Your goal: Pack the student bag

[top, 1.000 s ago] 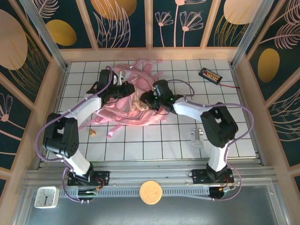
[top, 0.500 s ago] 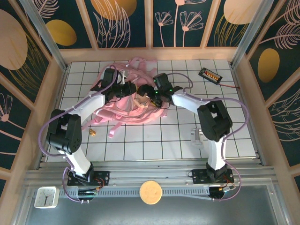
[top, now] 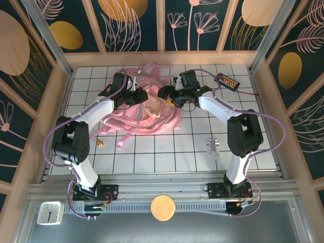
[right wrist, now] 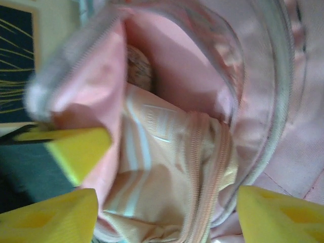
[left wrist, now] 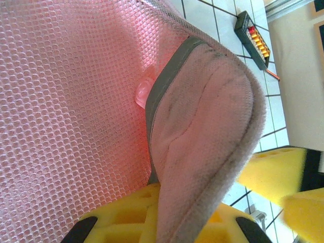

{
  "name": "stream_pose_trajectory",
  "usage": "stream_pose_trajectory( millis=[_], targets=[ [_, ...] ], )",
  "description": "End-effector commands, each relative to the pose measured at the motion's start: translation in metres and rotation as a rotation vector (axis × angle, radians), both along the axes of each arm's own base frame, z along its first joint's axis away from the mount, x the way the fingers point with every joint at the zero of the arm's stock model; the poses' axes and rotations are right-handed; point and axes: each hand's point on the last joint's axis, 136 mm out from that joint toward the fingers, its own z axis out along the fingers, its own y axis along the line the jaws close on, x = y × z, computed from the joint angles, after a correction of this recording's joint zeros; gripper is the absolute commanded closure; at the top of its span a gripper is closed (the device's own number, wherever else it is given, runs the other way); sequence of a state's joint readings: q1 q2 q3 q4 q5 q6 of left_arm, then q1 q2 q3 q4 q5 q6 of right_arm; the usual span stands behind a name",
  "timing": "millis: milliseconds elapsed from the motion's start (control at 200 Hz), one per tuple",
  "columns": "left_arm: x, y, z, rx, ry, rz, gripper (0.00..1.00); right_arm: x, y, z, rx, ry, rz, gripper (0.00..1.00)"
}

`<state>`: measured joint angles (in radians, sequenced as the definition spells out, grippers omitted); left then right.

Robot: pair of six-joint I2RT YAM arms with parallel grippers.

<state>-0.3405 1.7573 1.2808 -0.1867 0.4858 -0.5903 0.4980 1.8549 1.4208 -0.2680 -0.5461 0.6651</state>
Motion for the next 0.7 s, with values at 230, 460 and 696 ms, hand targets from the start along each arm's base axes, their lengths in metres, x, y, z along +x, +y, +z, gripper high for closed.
stream_pose_trajectory(
  millis=[230,460,696],
  targets=[
    [-0.030,-0.008,-0.011,-0.011,0.119,-0.078,1.00,-0.011,0.035,-0.022,0.020,0.054,0.143,0.51],
    [-0.028,-0.021,0.005,-0.030,0.108,-0.105,1.00,-0.008,0.065,-0.001,0.067,0.005,0.139,0.80],
    [-0.033,-0.051,0.028,-0.044,0.103,-0.196,1.00,0.002,0.089,0.032,0.172,-0.140,0.099,0.94]
  ],
)
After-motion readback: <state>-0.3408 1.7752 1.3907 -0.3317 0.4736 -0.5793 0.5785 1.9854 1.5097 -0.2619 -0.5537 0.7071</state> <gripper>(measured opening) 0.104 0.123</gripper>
